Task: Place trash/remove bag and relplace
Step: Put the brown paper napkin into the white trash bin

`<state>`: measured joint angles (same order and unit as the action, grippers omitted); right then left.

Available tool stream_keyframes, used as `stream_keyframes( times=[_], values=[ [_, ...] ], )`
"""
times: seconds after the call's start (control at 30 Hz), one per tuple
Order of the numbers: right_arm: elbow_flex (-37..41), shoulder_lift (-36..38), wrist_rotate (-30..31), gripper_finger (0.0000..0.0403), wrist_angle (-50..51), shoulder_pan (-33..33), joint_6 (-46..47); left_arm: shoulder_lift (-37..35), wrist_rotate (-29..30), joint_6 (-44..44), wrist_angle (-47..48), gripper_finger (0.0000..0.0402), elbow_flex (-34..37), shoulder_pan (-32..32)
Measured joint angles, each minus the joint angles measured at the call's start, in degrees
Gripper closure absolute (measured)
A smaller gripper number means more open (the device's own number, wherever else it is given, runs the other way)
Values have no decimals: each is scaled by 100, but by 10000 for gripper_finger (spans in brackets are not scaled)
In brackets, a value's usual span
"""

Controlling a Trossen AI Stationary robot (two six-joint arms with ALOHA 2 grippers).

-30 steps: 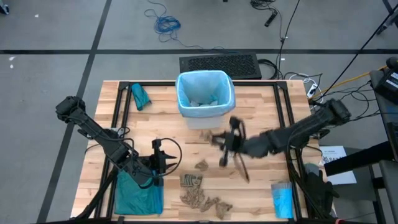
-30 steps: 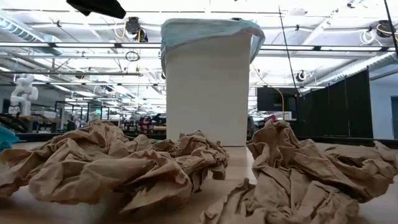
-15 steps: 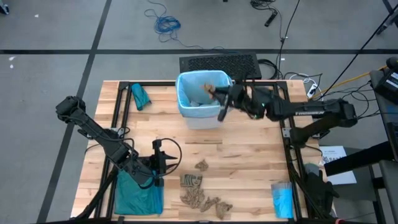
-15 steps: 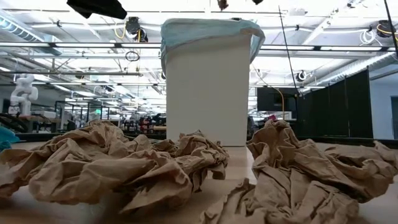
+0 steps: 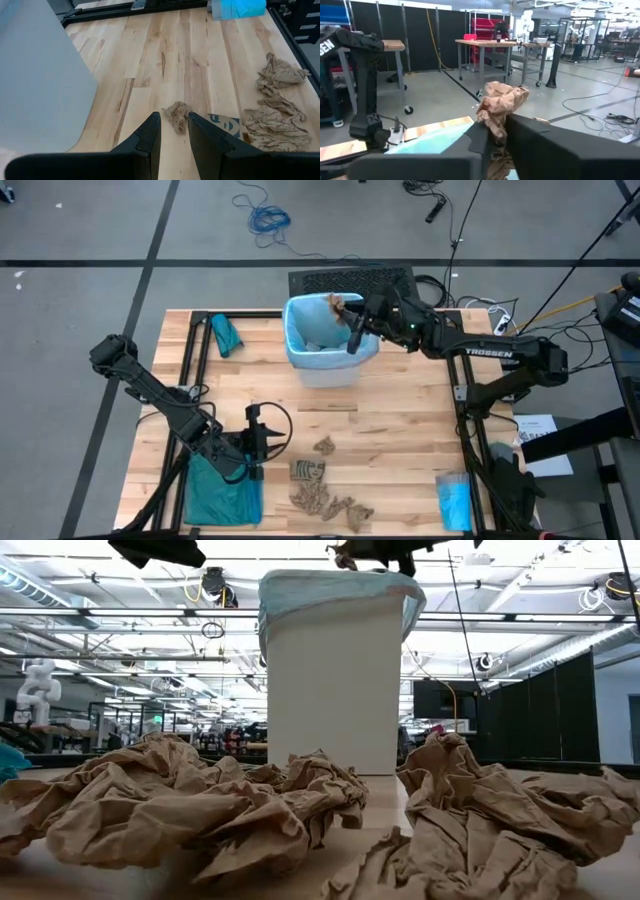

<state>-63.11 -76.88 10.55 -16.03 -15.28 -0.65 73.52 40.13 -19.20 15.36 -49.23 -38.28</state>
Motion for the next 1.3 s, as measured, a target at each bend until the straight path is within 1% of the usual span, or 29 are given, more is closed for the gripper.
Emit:
stream_keyframes(
  times=[0.07, 0.2, 0.37, 0.5, 0.7, 0.8, 0.9, 1.0, 1.07, 1.2, 1.3],
  values=[
    [0, 0, -132, 313, -37, -3, 1, 0, 1, 0, -1, 306, 0, 0],
    [0, 0, -171, 270, -140, -1, 69, 0, -1, 0, -5, 306, 0, 0],
    [0, 0, -168, 238, -254, -3, 164, 0, 1, -2, -5, 306, 0, 0],
    [0, 0, -168, 227, -254, -1, 160, 0, -1, -2, -6, 306, 0, 0],
    [0, 0, -168, 228, -181, 3, 161, 0, -1, 0, -5, 306, 0, 0],
    [0, 2, -166, 229, 89, 38, 317, 0, -1, 0, -2, 306, 0, 1],
    [0, 2, -199, 229, 585, 132, 634, 0, -1, 0, 0, 306, 0, 0],
    [0, 2, -534, 229, 984, 367, 733, 0, -1, 1, 7, 306, 0, 1],
    [0, 2, -619, 229, 1066, 669, 736, 0, -1, 10, 10, 306, 0, 0],
    [0, 2, -590, 229, 1018, 1441, 570, 0, -1, 48, 12, 306, 0, 17],
    [0, 0, -227, 229, 1075, 2091, 547, 37, -3, 48, 6, 306, 0, 66]
  ],
)
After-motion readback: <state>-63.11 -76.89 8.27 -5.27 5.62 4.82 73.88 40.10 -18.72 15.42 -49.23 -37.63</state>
